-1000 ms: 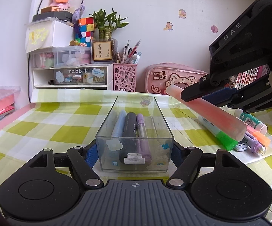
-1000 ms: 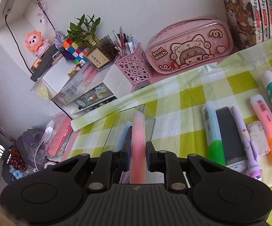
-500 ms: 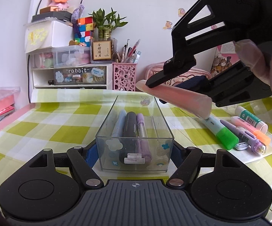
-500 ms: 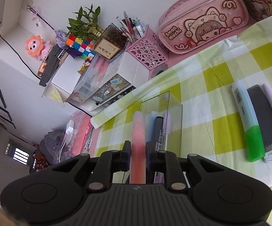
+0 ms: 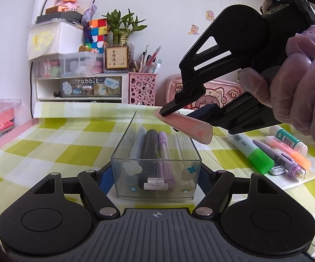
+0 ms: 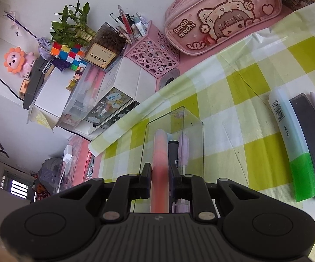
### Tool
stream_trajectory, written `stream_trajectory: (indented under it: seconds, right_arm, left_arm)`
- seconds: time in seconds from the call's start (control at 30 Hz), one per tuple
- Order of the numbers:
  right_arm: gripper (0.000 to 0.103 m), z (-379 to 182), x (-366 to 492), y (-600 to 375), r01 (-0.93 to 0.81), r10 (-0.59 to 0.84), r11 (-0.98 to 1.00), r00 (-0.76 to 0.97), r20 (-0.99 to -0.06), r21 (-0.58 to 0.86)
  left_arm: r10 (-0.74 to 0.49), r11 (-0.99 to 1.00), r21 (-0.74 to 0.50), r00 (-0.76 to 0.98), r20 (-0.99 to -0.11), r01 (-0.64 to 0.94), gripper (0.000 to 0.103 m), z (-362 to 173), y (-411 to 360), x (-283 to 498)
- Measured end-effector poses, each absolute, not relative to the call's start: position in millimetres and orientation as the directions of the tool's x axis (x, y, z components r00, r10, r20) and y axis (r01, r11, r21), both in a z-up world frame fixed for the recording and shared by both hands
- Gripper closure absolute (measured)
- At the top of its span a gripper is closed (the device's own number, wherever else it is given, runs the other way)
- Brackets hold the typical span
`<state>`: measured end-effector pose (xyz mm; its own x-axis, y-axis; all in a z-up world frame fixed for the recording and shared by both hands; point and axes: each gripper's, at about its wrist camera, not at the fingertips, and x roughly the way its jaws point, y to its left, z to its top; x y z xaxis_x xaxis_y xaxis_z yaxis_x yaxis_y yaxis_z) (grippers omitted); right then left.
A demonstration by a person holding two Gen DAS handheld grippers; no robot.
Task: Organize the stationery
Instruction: 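Lift the pink highlighter into the clear box and open the right tool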
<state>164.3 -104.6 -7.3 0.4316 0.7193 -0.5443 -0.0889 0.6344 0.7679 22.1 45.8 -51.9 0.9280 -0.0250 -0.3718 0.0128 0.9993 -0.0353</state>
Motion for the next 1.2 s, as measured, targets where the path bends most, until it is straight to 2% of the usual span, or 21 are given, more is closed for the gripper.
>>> stream_trajectory:
  seconds: [0.63,1.2]
  right_arm:
    - [0.084,-19.3,156.9,-117.5,-0.075,0.738,0.568,0.489,-0.466,0.820]
    - [0.083,-11.9,158.3,-114.3,-0.096,0.690,0.621,0.539,-0.484,0.778]
  left_arm:
    - [-0.027,0.999,-0.029,0.929,-0.369,0.017,0.030,-51.9,46.0,22.0]
    - [-0.032,0.999,-0.031,0.930,-0.366,0.022,0.030,-52.0,45.9,21.2]
